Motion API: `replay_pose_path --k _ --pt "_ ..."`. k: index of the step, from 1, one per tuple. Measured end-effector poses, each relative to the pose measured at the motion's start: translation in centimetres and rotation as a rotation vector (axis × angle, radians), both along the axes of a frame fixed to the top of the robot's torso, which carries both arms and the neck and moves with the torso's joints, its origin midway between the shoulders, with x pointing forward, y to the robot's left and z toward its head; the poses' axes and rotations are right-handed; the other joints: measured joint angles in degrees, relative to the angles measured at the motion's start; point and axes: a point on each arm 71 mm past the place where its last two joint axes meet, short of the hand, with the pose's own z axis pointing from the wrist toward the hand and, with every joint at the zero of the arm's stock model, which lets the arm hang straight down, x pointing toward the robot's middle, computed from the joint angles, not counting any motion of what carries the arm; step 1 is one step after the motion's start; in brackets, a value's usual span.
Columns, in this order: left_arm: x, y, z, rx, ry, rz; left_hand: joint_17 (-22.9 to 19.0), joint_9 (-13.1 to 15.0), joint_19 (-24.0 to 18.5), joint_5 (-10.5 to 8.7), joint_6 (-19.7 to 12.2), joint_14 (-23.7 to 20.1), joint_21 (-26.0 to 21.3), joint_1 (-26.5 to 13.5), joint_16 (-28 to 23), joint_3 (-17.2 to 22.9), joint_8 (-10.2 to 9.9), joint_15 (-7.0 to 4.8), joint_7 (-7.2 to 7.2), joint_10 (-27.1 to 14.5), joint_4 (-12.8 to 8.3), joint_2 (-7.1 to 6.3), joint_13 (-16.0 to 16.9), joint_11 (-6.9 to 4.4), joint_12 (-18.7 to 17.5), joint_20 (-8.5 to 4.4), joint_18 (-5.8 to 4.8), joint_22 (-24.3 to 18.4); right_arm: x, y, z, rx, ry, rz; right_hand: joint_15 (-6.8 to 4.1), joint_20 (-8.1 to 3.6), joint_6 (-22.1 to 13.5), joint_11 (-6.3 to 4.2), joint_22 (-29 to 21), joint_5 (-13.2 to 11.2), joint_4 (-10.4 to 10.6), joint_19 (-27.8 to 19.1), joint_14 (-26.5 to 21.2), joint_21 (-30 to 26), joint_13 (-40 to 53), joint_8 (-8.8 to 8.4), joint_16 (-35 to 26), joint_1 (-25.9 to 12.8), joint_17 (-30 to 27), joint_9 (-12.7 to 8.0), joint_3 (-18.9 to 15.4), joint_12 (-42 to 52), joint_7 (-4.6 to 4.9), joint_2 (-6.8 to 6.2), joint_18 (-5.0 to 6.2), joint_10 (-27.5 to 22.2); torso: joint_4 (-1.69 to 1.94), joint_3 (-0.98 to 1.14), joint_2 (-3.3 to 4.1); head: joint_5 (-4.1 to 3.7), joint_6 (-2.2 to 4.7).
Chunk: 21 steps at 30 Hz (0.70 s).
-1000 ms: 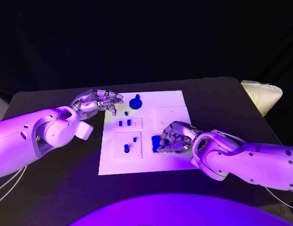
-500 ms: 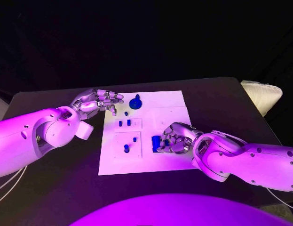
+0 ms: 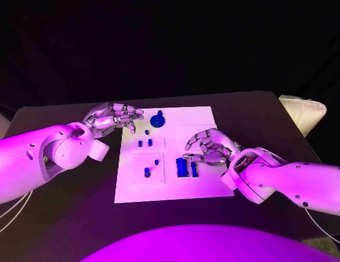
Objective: Assemble the parts on the task board
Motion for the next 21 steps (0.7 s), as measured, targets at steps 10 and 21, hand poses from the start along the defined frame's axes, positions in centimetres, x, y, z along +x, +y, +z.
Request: replay_pose_path --k 10,21 --pt "0.8 0.4 -0.5 -0.022 -0.007 0.060 -0.10 -0.12 -0.50 -0.31 -0.21 -0.38 -0.53 -1.33 -0.57 -0.88 0.50 0.32 -0.21 0.40 1.21 -0.57 -0.06 0.40 0.00 0.43 0.00 -0.27 5.9 -4.0 1.7 0.128 -0.064 -0.166 1.75 2.06 -2.94 1.78 -0.92 0.99 -0.77 -7.10 -2.47 -36.82 -4.24 -1.53 -13.58 1.25 -8.00 -0.41 1.94 -25.86 1.64 1.24 5.99 -12.81 -0.75 -0.47 -1.42 1.08 0.69" --pt "2.9 1.3 -0.8 -0.061 -0.067 0.218 -10.38 -1.18 -13.32 -1.98 -5.43 -11.17 -21.90 -2.61 -26.85 -3.88 1.34 2.09 -2.73 -0.57 2.12 -0.37 -2.23 -0.02 -7.20 2.60 -0.17 -13.88 11.4 -7.1 2.2 0.266 -0.030 -0.321 5.63 5.97 -8.65 5.27 -29.77 0.48 -1.78 -20.81 -22.04 -70.81 -44.43 -8.03 -57.13 0.25 -41.69 -6.84 9.78 -64.20 4.07 -0.51 8.02 -23.48 -0.87 -0.51 -2.86 2.25 4.49"
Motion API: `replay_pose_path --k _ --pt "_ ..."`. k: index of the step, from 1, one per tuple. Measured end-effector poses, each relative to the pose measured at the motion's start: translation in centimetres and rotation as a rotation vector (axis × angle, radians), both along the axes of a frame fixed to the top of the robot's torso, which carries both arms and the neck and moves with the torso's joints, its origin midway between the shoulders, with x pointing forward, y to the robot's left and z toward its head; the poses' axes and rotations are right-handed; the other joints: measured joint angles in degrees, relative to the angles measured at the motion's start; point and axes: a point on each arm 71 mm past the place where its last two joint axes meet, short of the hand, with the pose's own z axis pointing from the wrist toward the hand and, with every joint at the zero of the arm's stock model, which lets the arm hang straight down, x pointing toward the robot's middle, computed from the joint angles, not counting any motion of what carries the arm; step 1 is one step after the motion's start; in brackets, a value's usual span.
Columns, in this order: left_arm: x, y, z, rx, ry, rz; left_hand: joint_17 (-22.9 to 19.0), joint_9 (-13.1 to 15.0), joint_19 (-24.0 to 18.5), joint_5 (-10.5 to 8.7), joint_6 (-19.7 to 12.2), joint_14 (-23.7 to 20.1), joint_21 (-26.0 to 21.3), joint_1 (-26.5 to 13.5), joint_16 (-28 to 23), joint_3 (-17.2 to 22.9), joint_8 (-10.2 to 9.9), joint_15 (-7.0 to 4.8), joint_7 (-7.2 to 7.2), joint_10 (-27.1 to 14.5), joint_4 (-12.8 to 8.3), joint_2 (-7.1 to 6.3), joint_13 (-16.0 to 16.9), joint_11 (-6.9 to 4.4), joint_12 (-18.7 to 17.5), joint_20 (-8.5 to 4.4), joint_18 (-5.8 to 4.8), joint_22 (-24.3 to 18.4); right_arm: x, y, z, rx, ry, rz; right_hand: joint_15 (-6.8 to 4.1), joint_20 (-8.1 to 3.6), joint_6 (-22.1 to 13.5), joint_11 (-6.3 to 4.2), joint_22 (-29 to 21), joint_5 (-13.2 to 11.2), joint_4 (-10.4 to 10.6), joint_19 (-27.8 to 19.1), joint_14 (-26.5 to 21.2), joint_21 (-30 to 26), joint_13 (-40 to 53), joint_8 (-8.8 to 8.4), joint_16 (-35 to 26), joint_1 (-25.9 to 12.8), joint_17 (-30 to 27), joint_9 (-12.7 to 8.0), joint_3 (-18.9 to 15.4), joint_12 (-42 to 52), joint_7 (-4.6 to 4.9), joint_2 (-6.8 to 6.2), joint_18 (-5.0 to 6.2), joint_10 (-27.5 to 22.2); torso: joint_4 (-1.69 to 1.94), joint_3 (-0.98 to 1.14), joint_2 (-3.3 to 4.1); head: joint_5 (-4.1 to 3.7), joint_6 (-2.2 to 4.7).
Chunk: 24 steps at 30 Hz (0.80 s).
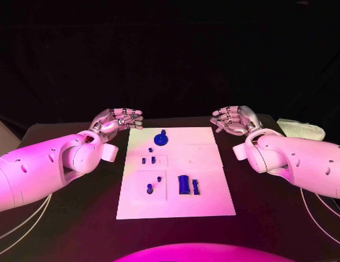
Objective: Assemble the parts on the task board
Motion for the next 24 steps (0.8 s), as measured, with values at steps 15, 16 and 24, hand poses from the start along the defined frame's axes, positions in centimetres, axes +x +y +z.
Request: replay_pose_path --k 15,16,24 --pt "-1.4 -2.5 0.3 -0.008 0.002 0.025 -12.63 -10.06 -33.38 -10.41 -39.99 -37.72 -26.25 -56.69 -30.68 -27.03 -14.22 -5.88 -8.66 -47.09 -2.43 8.49 -3.07 -7.45 -14.63 -11.19 -8.36 -25.44 -2.0 4.2 1.3 0.194 0.020 0.012 -1.84 -7.21 -42.06 -5.13 -41.08 -6.38 -13.48 -53.54 -53.60 -3.01 -27.78 -14.56 -27.68 -55.73 -30.24 -20.04 -18.89 -12.73 -8.50 10.98 -8.49 -52.76 0.73 0.43 -0.68 0.46 5.04" --pt "-1.7 -2.9 0.4 -0.009 0.000 0.036 -12.80 -10.21 -33.81 -10.42 -40.57 -38.26 -26.61 -59.09 -31.10 -27.46 -14.36 -5.99 -8.81 -47.79 -2.44 8.60 -3.11 -7.55 -14.82 -11.36 -8.37 -25.76 -2.3 4.8 1.6 0.227 0.024 0.011 -1.87 -7.31 -42.65 -5.21 -41.65 -6.38 -13.64 -54.88 -54.78 -3.02 -28.15 -14.77 -28.08 -58.94 -30.65 -20.33 -19.19 -12.88 -8.66 11.13 -8.49 -53.86 0.83 0.49 -0.79 0.52 5.68" --pt "-3.3 -5.2 1.1 0.004 -0.015 0.151 -13.57 -10.84 -35.73 -11.11 -42.93 -40.34 -28.15 -69.99 -32.90 -28.92 -15.17 -6.47 -9.38 -50.53 -2.52 9.13 -3.27 -8.08 -15.42 -12.11 -8.37 -27.36 -3.6 6.6 2.4 0.375 0.051 -0.033 -2.04 -7.80 -45.07 -5.70 -44.21 -6.64 -14.42 -61.03 -60.09 -3.23 -29.86 -15.59 -29.62 -73.64 -32.56 -21.58 -20.28 -13.37 -9.30 11.84 -8.48 -58.63 1.62 0.97 -1.59 0.93 10.03"
